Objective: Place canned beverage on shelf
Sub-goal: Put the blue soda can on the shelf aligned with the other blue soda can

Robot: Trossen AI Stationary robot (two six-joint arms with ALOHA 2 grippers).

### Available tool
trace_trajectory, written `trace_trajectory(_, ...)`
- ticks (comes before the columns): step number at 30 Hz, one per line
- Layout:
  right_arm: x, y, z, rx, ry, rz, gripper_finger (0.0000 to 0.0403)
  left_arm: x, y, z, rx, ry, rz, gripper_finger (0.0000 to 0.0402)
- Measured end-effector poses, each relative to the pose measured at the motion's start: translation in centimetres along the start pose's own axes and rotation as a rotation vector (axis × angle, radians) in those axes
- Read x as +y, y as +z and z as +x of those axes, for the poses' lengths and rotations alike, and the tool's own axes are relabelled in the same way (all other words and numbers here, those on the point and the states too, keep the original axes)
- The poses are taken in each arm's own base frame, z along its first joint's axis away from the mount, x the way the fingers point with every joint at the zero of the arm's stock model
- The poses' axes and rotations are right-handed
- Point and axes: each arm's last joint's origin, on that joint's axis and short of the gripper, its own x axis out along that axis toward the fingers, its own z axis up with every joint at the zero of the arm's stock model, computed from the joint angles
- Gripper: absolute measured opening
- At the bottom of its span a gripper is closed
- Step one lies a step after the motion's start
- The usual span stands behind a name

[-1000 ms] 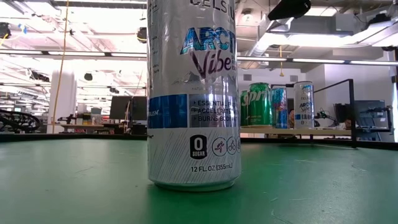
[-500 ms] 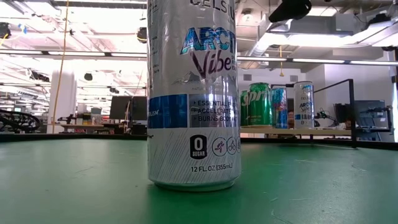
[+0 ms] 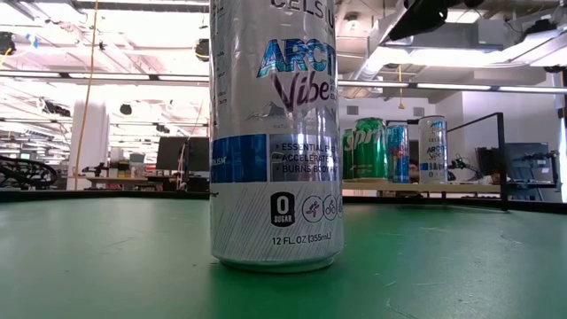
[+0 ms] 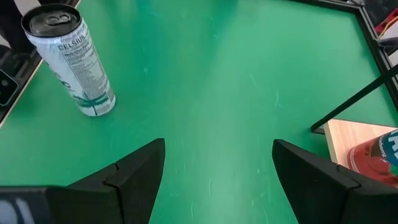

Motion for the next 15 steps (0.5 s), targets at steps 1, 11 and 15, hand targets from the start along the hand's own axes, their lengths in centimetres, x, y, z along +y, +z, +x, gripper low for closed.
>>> trace_trajectory(1,0.0,0.0,0.0,0.004,0.0,-0.001,0.0322,0.2,0.2,-0.3,-0.01,-0.009,-0.009,0.0221)
trace_trajectory(11,-0.9,-0.8,-2.8,0.016,-0.004,0.019,0.0319,5.0,6.1,-4.8,-0.18,-0.127,-0.109,0.0221)
trace_trajectory(15,-1.7,-1.3,-4.9,-0.006,-0.045,0.065,0.0315,7.6,10.0,-6.2,-0.327,-0.134,-0.02,0.0221)
